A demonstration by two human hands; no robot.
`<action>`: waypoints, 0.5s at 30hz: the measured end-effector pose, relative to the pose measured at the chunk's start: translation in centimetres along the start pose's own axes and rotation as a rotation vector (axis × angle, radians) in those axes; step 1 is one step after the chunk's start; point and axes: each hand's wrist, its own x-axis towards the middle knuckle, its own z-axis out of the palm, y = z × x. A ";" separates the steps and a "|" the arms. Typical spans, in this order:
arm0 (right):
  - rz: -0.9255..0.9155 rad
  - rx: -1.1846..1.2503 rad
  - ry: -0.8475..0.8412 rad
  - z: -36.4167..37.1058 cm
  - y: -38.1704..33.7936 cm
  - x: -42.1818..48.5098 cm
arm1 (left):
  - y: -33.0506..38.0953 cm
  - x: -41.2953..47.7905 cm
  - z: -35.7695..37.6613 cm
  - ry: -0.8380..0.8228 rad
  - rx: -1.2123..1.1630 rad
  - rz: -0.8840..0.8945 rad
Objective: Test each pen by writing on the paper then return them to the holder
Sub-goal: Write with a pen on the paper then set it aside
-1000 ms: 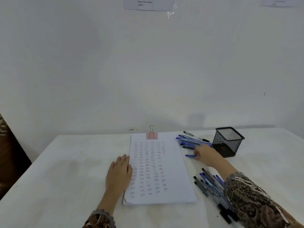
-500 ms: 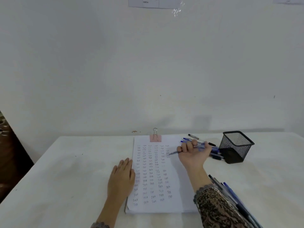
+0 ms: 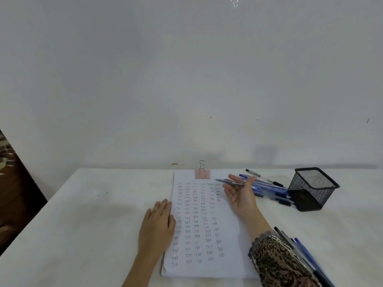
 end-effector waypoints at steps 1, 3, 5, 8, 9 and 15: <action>-0.001 -0.001 -0.017 0.1 0.1 -0.1 | 0.0 0.0 0.0 -0.001 0.009 0.002; -0.022 -0.065 -0.065 0.1 0.2 -0.2 | 0.0 0.0 0.0 -0.003 0.010 0.002; -0.079 -0.257 -0.077 -0.1 0.4 0.0 | 0.0 0.0 0.0 -0.006 0.000 -0.001; -0.272 -0.554 -0.031 -0.5 1.2 0.2 | 0.0 -0.1 0.1 -0.002 -0.017 0.000; -0.342 -0.613 0.001 -0.5 1.4 0.2 | 0.0 -0.1 0.1 -0.002 -0.011 0.002; -0.434 -0.766 -0.023 0.5 1.9 -1.2 | 0.0 -0.1 0.1 0.007 -0.029 -0.007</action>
